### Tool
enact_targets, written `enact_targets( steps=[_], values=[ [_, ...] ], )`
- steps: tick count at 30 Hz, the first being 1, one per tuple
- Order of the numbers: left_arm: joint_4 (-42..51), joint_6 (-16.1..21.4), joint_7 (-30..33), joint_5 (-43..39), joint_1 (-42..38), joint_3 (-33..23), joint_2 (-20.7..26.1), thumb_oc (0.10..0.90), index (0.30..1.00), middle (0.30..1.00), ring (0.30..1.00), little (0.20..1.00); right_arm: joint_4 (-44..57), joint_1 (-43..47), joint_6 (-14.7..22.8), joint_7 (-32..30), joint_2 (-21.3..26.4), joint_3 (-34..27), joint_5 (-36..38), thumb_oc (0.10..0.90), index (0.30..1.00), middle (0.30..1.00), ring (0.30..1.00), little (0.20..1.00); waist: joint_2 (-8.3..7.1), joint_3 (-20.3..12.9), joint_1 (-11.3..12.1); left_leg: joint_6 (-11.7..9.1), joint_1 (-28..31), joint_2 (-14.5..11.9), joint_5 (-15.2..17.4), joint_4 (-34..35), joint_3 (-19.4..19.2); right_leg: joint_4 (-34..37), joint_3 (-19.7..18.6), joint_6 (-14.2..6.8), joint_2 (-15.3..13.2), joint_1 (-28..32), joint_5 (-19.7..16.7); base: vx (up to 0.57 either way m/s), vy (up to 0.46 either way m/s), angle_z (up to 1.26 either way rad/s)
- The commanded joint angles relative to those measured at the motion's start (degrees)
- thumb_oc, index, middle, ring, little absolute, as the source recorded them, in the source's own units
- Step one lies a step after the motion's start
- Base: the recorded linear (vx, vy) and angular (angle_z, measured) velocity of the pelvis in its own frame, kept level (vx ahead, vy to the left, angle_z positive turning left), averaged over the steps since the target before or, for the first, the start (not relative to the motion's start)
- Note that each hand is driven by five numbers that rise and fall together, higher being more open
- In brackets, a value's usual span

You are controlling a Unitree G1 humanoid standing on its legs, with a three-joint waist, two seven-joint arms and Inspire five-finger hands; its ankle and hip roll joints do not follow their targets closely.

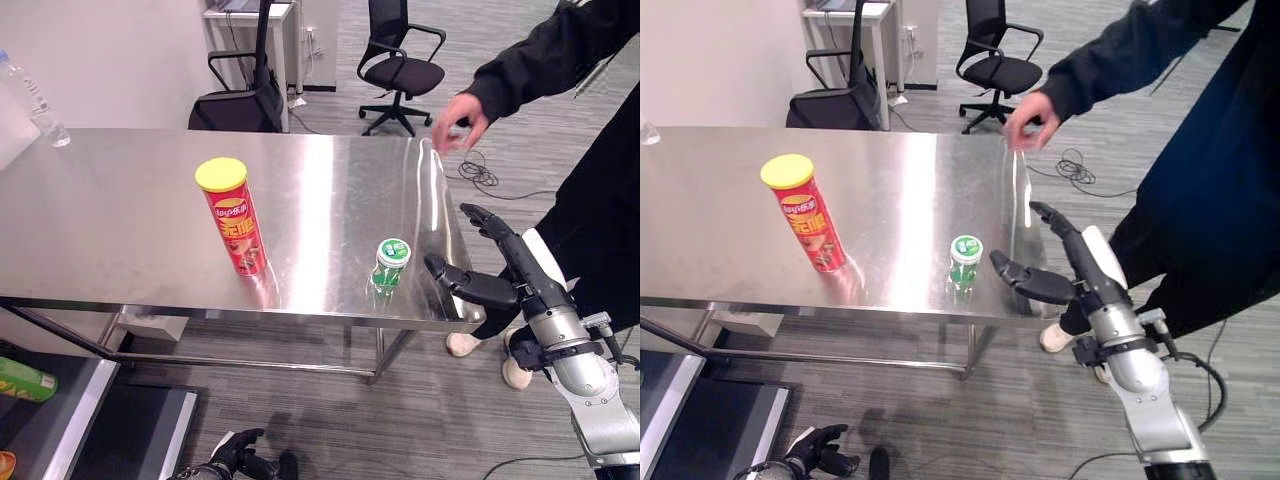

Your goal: Put the goods on the table back onto the shelves and tidy them up.

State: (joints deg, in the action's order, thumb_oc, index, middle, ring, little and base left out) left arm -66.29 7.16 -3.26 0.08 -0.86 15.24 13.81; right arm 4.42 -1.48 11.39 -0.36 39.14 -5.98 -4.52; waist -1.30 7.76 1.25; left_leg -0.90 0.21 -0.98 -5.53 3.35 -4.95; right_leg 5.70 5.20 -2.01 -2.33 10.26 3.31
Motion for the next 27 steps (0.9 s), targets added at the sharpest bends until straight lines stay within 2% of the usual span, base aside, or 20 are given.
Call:
enact_targets(
  steps=[1,15,17,19,27],
  values=[
    [-3.83,-0.18,-2.04,1.54,0.99,4.66,-4.04,0.8,0.9,0.9,0.9,0.9,1.55,6.54,2.96,-3.44,4.87,-2.23,-2.67,0.8,0.9,0.9,0.9,0.9,-0.09,-3.35,1.74,-3.56,-6.12,-3.33,-0.41,-5.24,1.47,-1.69,-1.21,0.26,2.52,-0.92,1.47,0.0,0.0,0.0],
    [8.53,-1.5,-5.09,-1.12,4.62,7.89,-1.71,0.8,0.9,0.9,0.9,0.9,-2.13,8.94,2.22,-3.61,3.75,1.69,-5.18,0.8,0.9,0.9,0.9,0.9,0.63,-2.76,2.52,-3.26,-5.95,-3.2,-0.27,-4.96,2.35,-1.76,-0.54,0.32,2.61,-0.74,1.76,0.0,-0.001,0.02],
    [20.81,-2.42,-7.89,-3.45,8.0,8.68,1.69,0.8,0.9,0.9,0.9,0.9,-2.89,9.8,1.84,-3.1,4.15,2.32,-6.46,0.8,0.9,0.9,0.9,0.9,1.26,-2.44,2.99,-2.95,-6.06,-3.01,-0.22,-4.91,2.64,-1.78,-0.25,0.26,2.63,-0.82,1.88,0.0,0.0,0.0],
    [26.55,-3.26,-9.6,-4.56,10.41,8.65,3.5,0.8,0.9,0.9,0.9,0.9,-3.17,10.05,1.79,-2.95,4.02,2.23,-6.77,0.8,0.9,0.9,0.9,0.9,1.51,-2.39,3.23,-2.84,-6.19,-2.99,-0.18,-4.98,2.7,-1.8,-0.14,0.24,2.66,-0.85,1.96,0.0,0.0,0.0],
    [34.1,-5.19,-11.87,-5.62,14.18,6.94,7.26,0.8,0.9,0.9,0.9,0.9,-2.36,9.41,1.3,-3.46,2.91,0.21,-7.68,0.8,0.9,0.9,0.9,0.9,1.81,-2.41,3.13,-2.63,-6.09,-2.86,0.36,-5.27,2.96,-2.0,-0.02,0.28,2.63,-0.92,2.29,0.0,0.0,0.0]
  ],
)
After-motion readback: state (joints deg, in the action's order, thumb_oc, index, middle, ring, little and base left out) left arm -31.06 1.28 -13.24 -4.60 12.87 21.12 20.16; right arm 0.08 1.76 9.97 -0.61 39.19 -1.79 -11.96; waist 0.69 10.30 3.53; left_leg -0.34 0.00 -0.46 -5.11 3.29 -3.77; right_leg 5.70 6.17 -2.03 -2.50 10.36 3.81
